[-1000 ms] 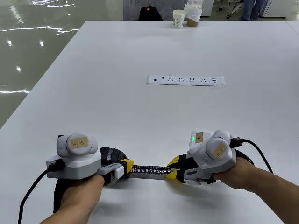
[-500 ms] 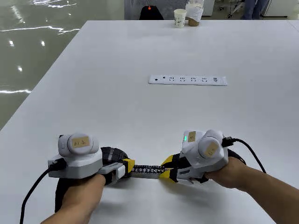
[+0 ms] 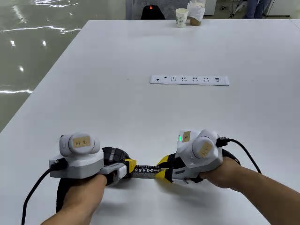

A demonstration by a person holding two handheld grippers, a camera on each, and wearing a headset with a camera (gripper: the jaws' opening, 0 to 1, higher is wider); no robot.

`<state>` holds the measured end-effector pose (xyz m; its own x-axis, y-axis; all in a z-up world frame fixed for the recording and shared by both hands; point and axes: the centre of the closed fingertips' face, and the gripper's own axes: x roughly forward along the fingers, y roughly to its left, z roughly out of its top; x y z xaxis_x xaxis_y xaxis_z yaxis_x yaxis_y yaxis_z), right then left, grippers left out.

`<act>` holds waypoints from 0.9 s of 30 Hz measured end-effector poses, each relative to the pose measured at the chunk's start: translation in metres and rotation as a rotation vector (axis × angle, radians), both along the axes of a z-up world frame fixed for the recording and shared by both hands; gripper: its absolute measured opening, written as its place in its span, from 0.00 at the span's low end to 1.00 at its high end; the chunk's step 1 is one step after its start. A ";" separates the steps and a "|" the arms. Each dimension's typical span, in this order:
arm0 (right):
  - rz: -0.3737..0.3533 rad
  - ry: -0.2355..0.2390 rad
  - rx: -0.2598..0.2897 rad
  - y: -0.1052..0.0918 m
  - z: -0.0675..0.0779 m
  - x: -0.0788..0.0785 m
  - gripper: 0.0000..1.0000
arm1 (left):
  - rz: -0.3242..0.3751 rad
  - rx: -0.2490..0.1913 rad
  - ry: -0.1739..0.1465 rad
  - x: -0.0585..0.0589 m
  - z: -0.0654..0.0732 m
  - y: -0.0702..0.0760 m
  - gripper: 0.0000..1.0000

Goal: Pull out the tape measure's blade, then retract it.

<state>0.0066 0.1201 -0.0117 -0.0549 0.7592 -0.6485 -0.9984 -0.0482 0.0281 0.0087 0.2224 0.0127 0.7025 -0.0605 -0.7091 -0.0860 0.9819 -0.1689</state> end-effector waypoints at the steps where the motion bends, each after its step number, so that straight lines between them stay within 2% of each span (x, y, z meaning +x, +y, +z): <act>1: 0.001 0.000 0.000 0.001 0.000 0.000 0.10 | 0.000 0.000 0.000 0.000 0.000 0.000 0.58; 27: 0.015 -0.003 0.019 0.025 -0.001 -0.004 0.10 | 0.000 -0.006 0.005 0.000 0.000 0.000 0.58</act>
<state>0.0023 0.1453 -0.0123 -0.0645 0.7707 -0.6339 -0.9977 -0.0641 0.0236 0.0091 0.2224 0.0125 0.6992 -0.0647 -0.7119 -0.0868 0.9808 -0.1744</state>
